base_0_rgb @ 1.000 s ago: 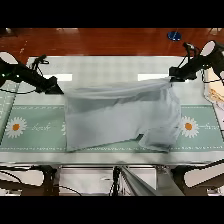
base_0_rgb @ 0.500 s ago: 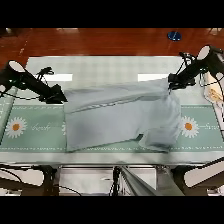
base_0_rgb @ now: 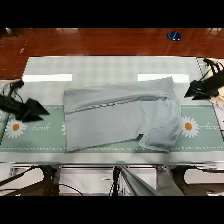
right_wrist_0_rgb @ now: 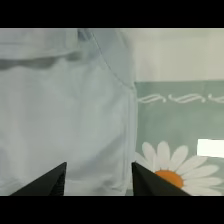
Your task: Fold the shirts.
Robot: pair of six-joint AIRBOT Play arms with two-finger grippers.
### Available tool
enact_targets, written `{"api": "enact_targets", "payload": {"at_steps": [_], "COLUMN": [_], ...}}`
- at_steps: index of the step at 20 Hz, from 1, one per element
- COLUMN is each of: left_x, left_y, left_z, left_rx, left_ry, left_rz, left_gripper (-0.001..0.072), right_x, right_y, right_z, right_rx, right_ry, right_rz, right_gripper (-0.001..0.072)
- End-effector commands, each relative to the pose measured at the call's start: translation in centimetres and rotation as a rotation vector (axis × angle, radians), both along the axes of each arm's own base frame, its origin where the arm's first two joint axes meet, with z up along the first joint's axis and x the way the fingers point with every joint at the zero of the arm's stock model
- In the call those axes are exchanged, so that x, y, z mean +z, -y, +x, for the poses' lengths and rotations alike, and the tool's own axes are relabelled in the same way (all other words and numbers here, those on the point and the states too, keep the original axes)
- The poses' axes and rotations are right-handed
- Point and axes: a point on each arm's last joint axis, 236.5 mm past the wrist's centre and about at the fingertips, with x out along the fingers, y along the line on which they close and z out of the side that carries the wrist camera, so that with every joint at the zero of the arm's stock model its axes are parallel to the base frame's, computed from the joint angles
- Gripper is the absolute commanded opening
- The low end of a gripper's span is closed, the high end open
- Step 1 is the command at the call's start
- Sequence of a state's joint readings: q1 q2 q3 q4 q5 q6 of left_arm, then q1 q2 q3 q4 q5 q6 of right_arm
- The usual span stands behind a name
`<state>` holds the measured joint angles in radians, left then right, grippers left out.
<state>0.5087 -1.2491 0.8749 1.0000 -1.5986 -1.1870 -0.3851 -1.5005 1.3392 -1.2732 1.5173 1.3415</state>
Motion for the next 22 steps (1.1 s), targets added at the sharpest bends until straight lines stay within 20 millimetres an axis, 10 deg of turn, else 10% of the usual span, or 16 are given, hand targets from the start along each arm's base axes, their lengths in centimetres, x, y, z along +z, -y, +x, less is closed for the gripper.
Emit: {"api": "enact_targets", "payload": {"at_steps": [1,5,19,22], "left_x": [-3.0,-5.4,-10.8,-11.8], "left_y": [3.0,4.9,9.0,9.8], "left_z": [-6.2,-9.3,-7.2,-6.8], "left_rx": [0.046,0.041,-0.021,-0.004], "left_ry": [-0.098,-0.175,-0.192,-0.201], "left_rz": [-0.079,-0.111,0.005,0.006], "left_gripper": [0.0616,0.0615,0.0592,0.0140], "right_x": [-0.7,-1.3,0.6,1.3], "right_y": [-0.6,0.2,0.7,0.7], "right_z": [-3.4,-5.6,-7.3,-7.4], "right_rx": [-0.073,-0.139,-0.154,-0.157], "right_ry": [0.002,-0.001,0.060,0.079], "right_rz": [0.115,0.122,0.055,0.043], "right_gripper": [0.0494,0.0493,0.0491,0.0492]}}
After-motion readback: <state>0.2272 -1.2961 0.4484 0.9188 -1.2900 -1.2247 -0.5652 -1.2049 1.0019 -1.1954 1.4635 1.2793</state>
